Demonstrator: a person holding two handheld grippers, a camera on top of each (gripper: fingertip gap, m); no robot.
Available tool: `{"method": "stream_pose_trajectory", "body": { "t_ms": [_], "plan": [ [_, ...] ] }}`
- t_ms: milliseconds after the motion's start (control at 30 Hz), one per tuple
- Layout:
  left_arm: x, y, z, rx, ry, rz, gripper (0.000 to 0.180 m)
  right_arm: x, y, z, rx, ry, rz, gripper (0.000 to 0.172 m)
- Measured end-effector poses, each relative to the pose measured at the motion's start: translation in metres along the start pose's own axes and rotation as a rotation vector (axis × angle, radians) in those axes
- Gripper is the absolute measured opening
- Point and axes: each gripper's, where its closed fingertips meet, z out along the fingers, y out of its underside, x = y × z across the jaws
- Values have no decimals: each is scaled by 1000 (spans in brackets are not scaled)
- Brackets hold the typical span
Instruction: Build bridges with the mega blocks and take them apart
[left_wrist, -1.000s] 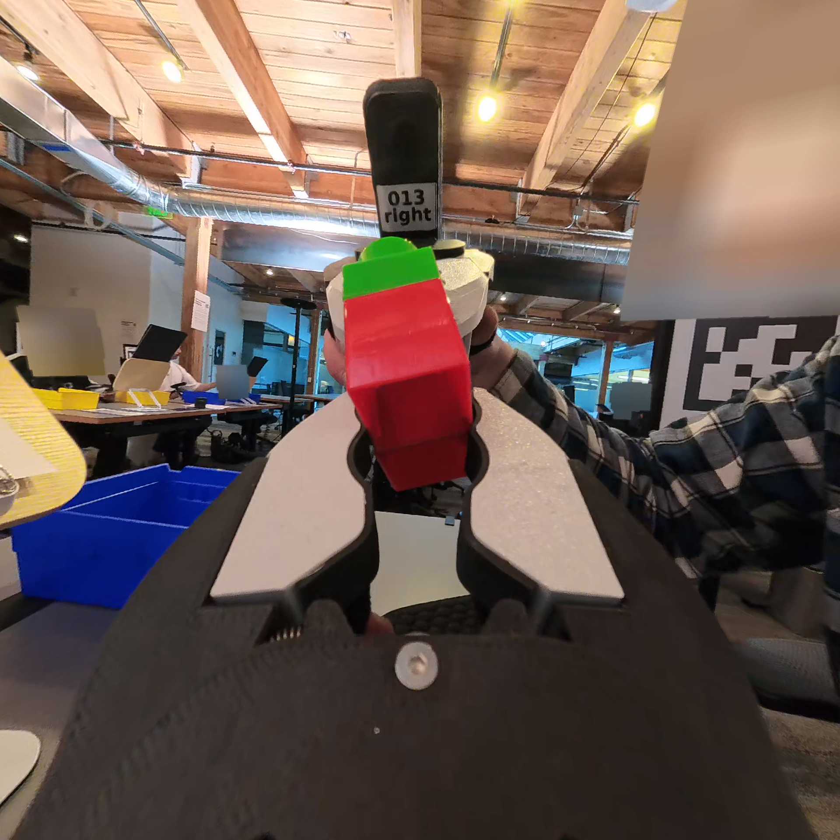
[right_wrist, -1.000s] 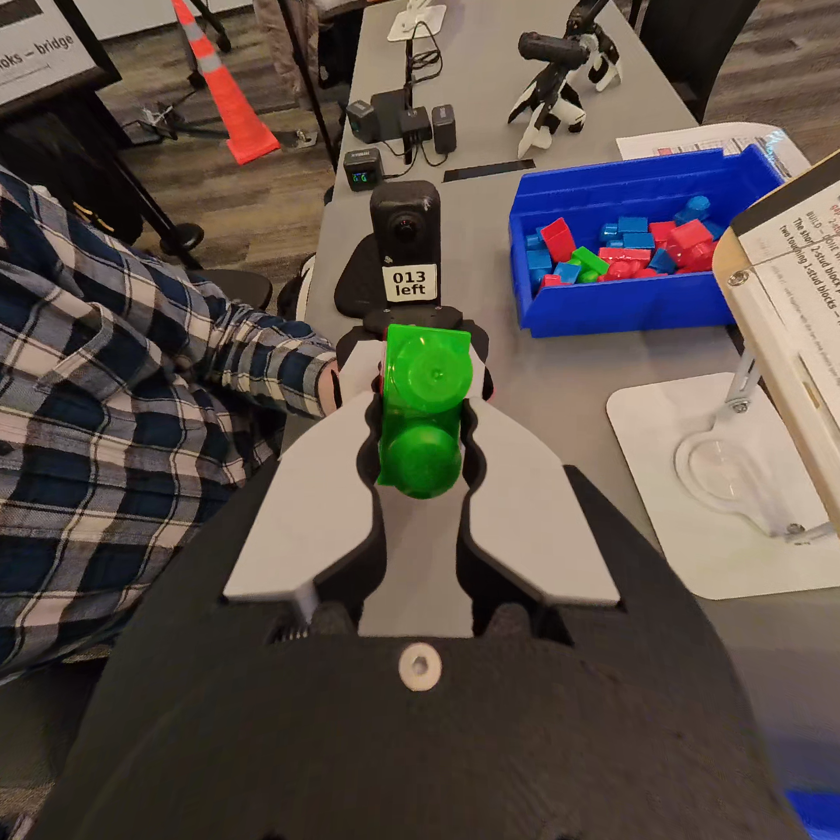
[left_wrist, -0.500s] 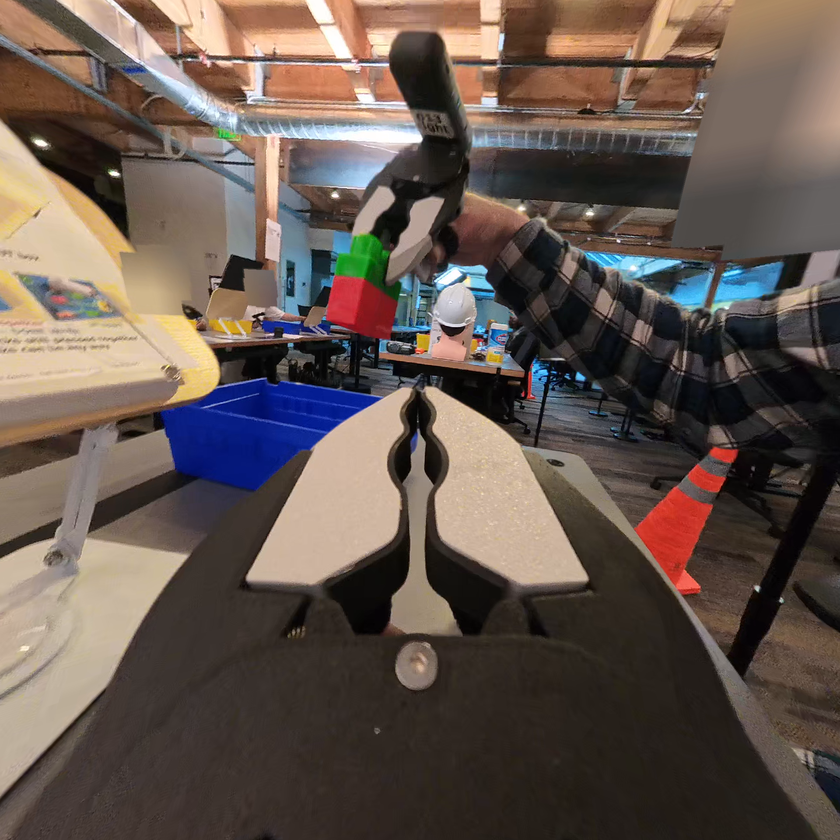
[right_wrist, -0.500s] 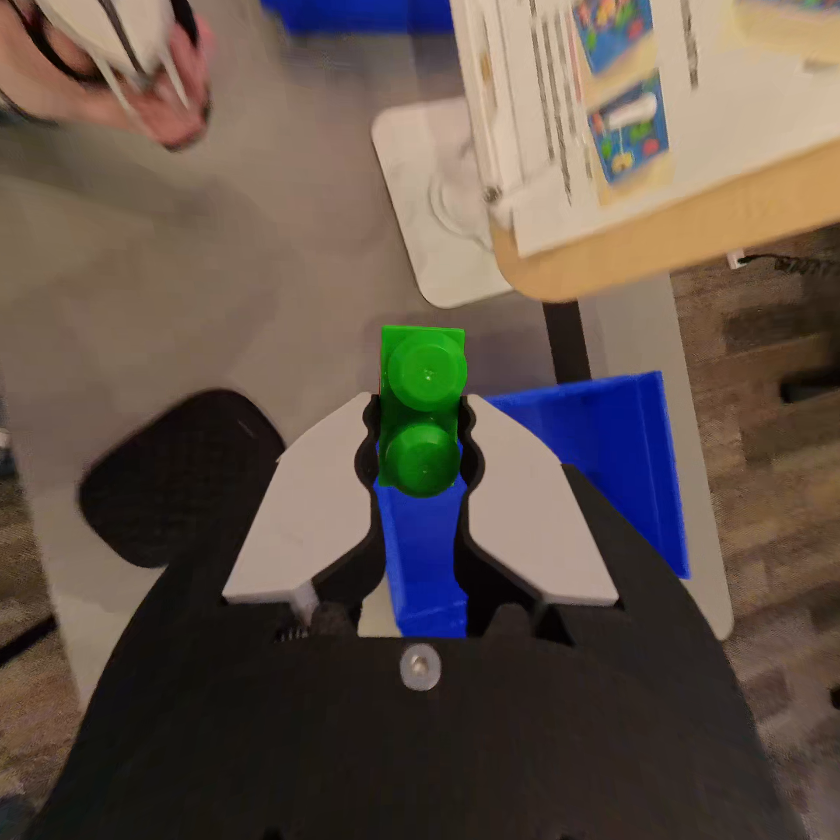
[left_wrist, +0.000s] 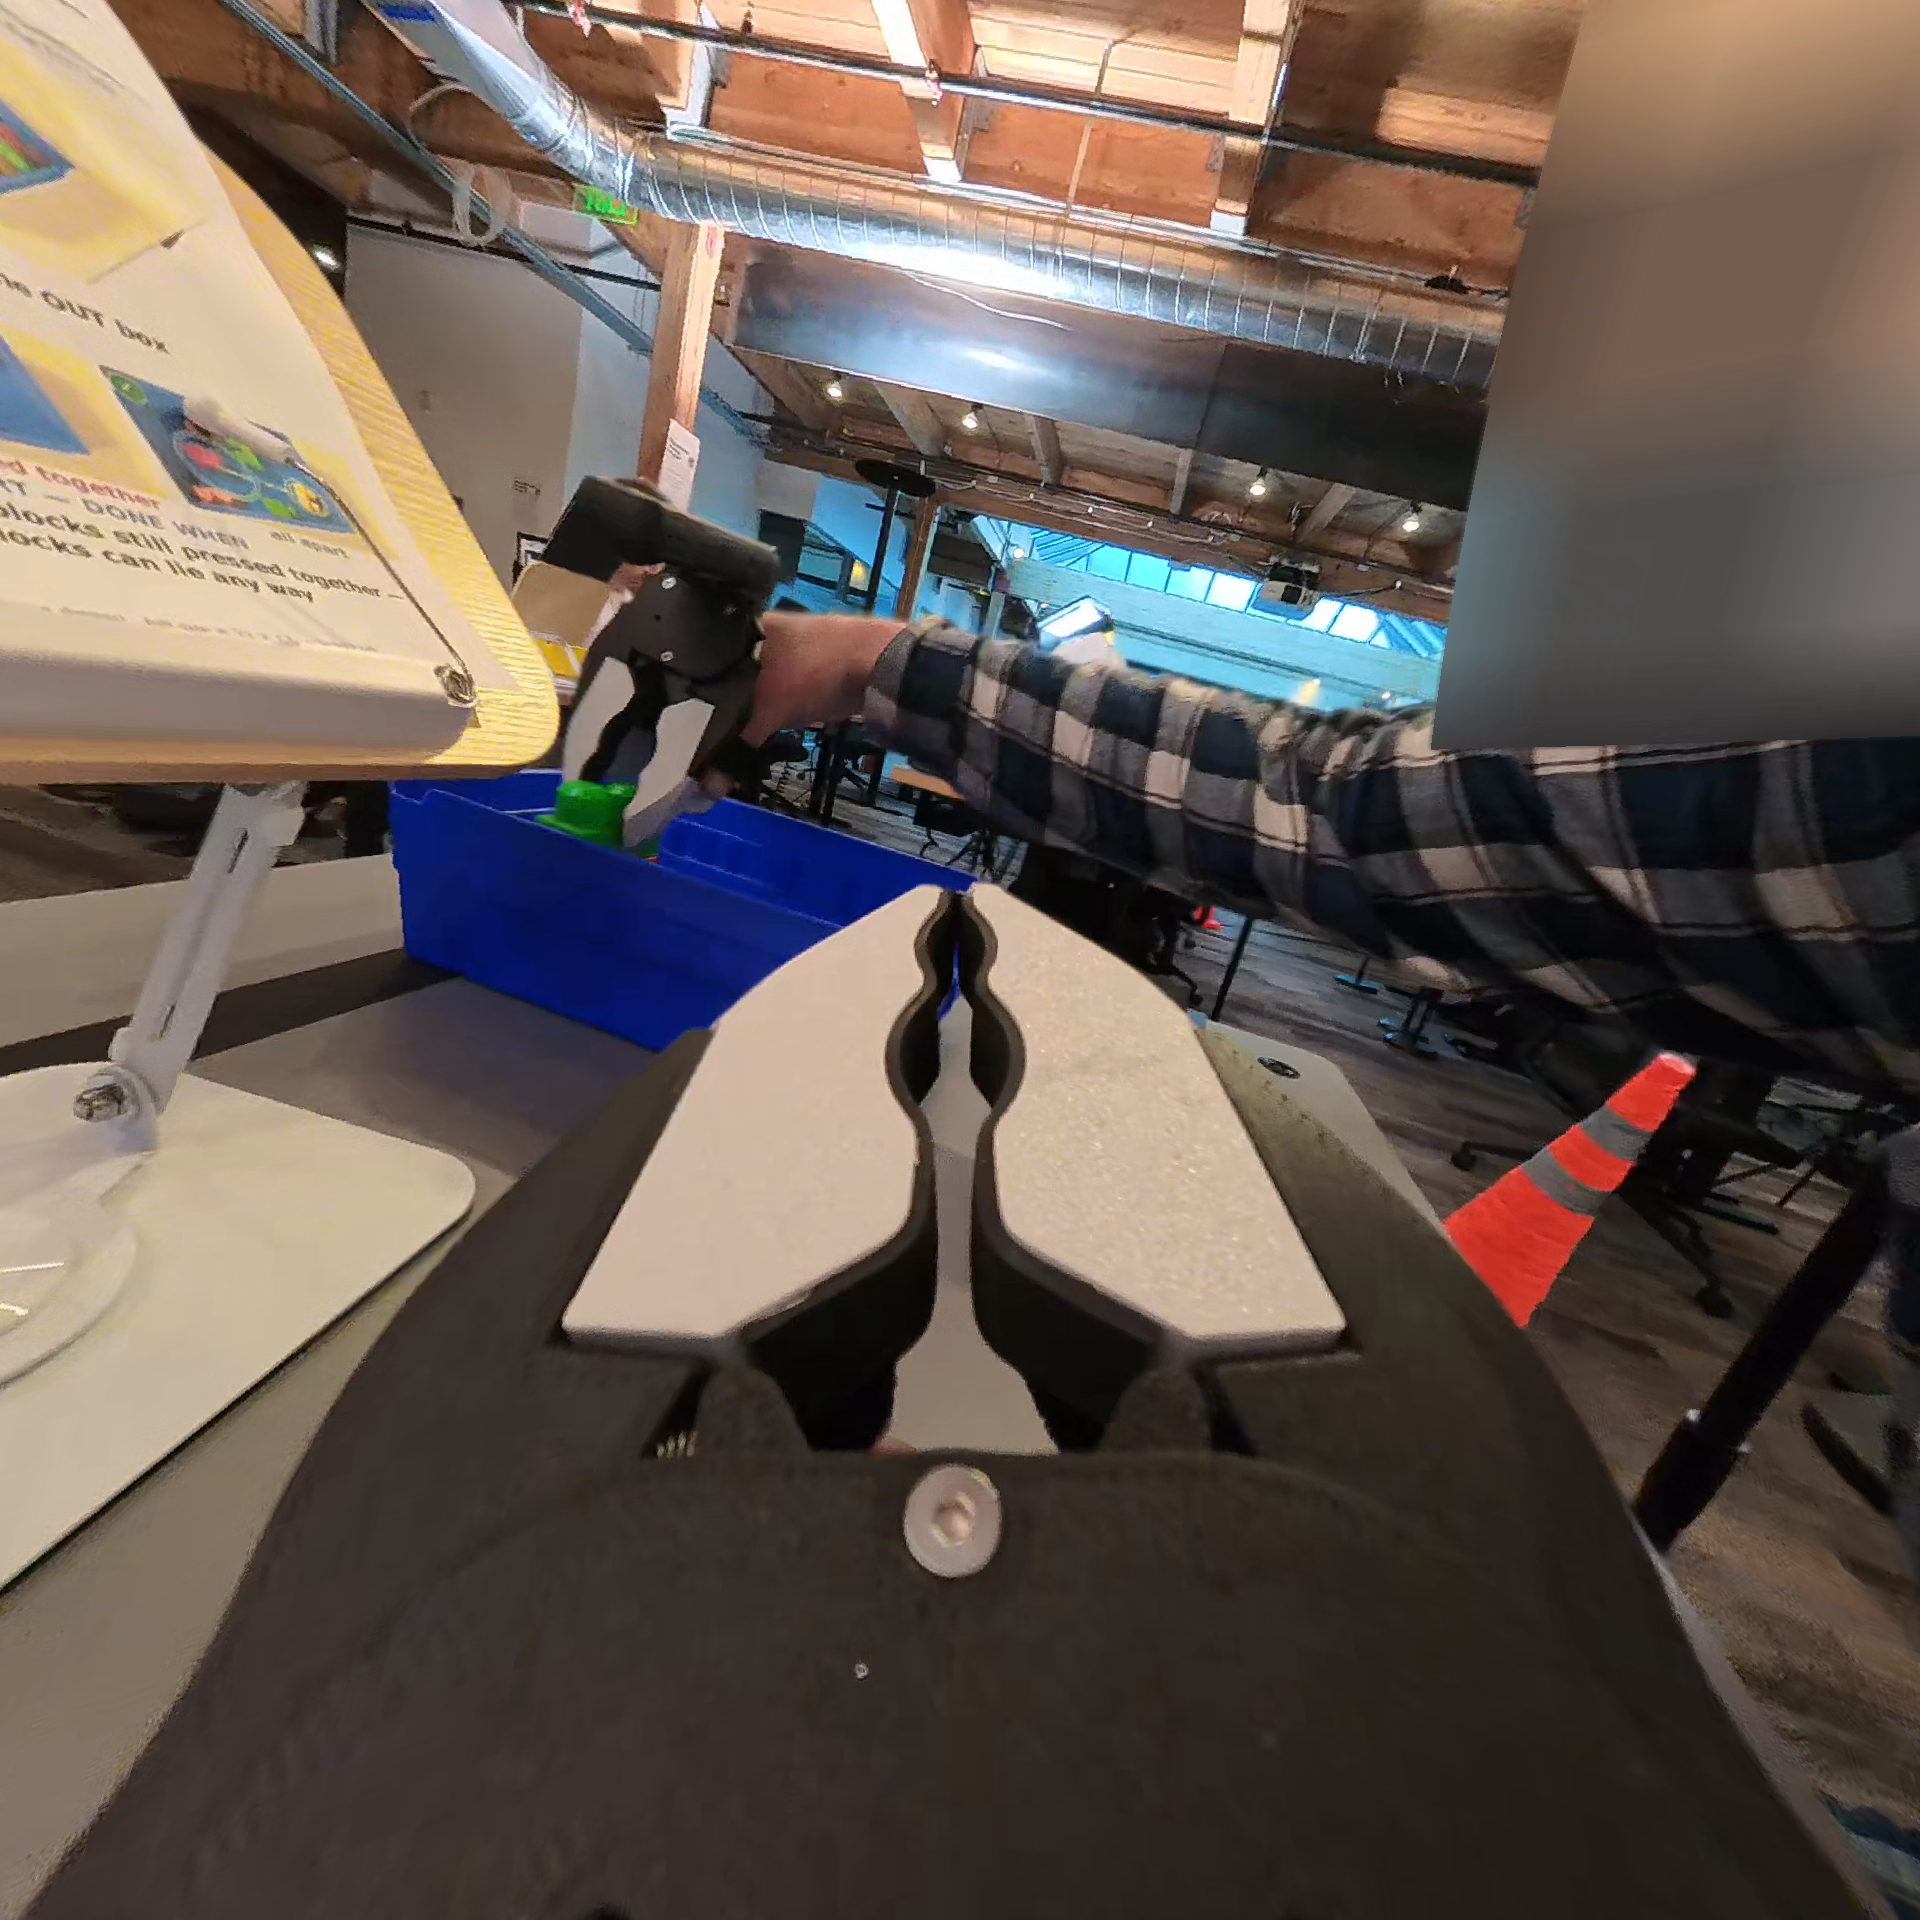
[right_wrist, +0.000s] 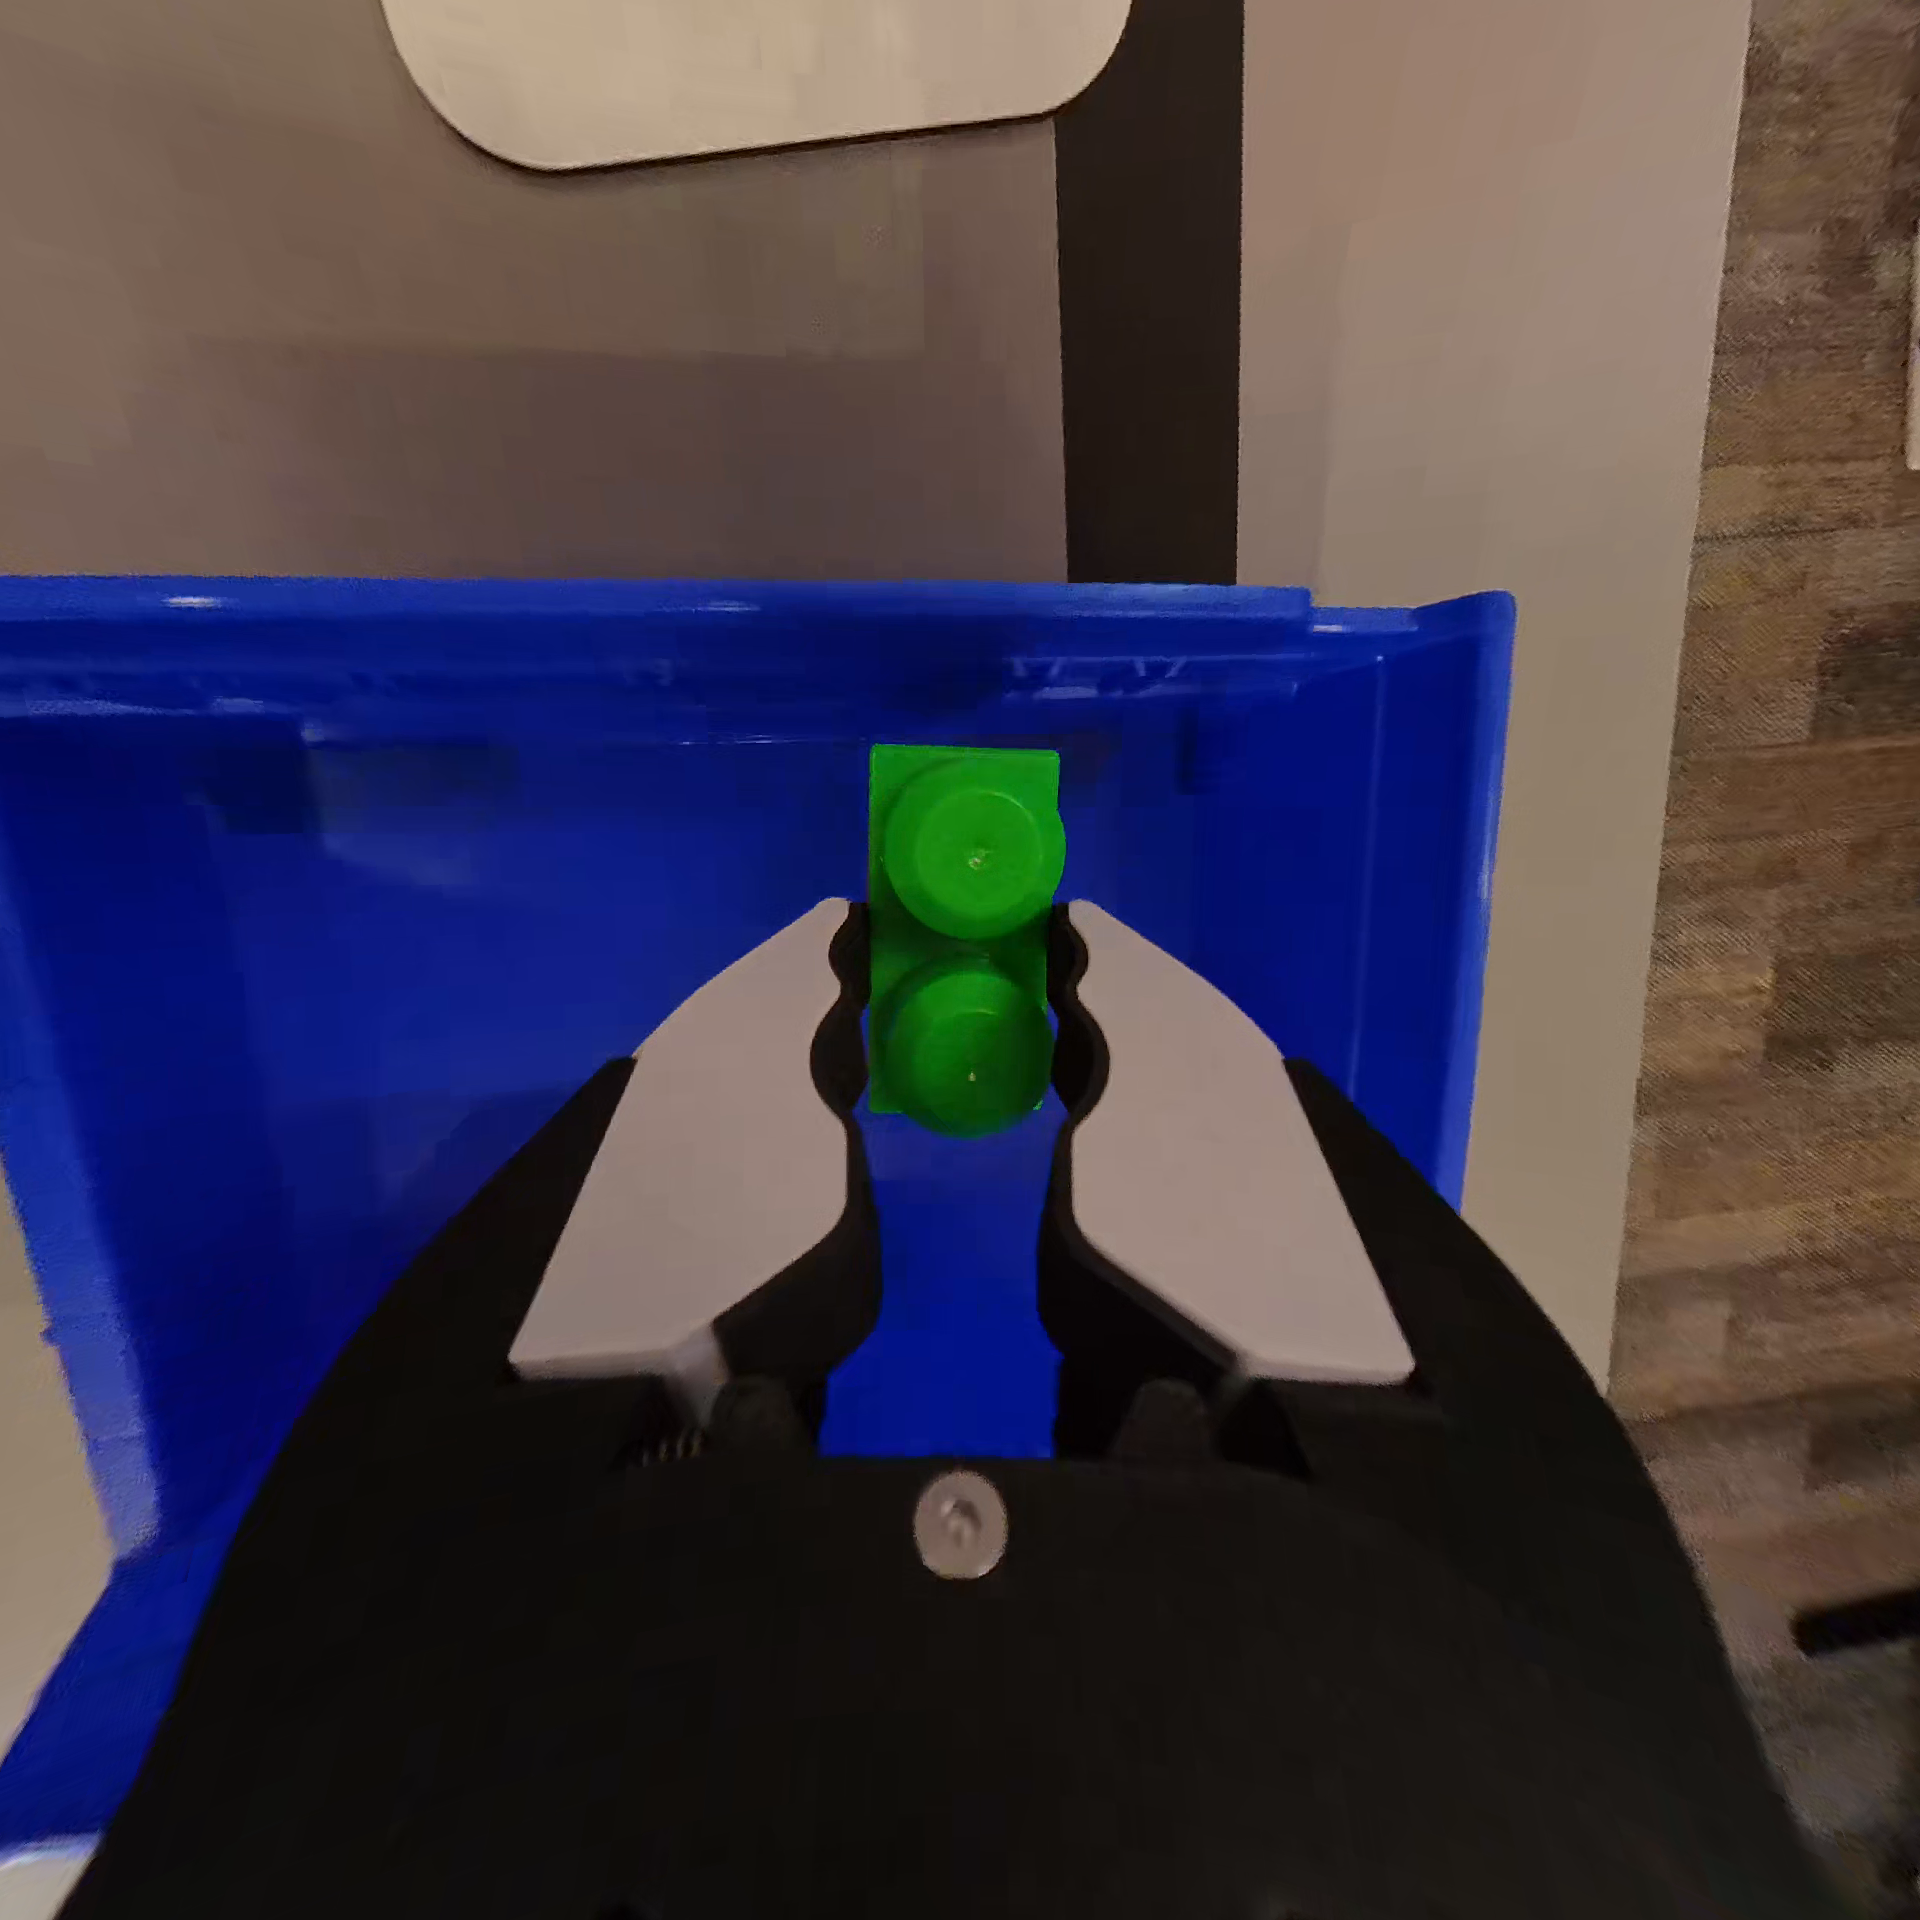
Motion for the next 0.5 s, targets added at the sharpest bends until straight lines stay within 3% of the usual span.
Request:
{"method": "stream_pose_trajectory", "body": {
  "t_ms": [267,433,500],
  "plan": [
    [-1,0,1,13,19,-46,0,12,18,35,-9,-64,5,34],
    [-2,1,1,9,17,-40,0,26,16,27,-8,68,3,68],
    [0,-1,1,12,17,-31,0,29,16,7,-5,125,20,70]
  ]
}}
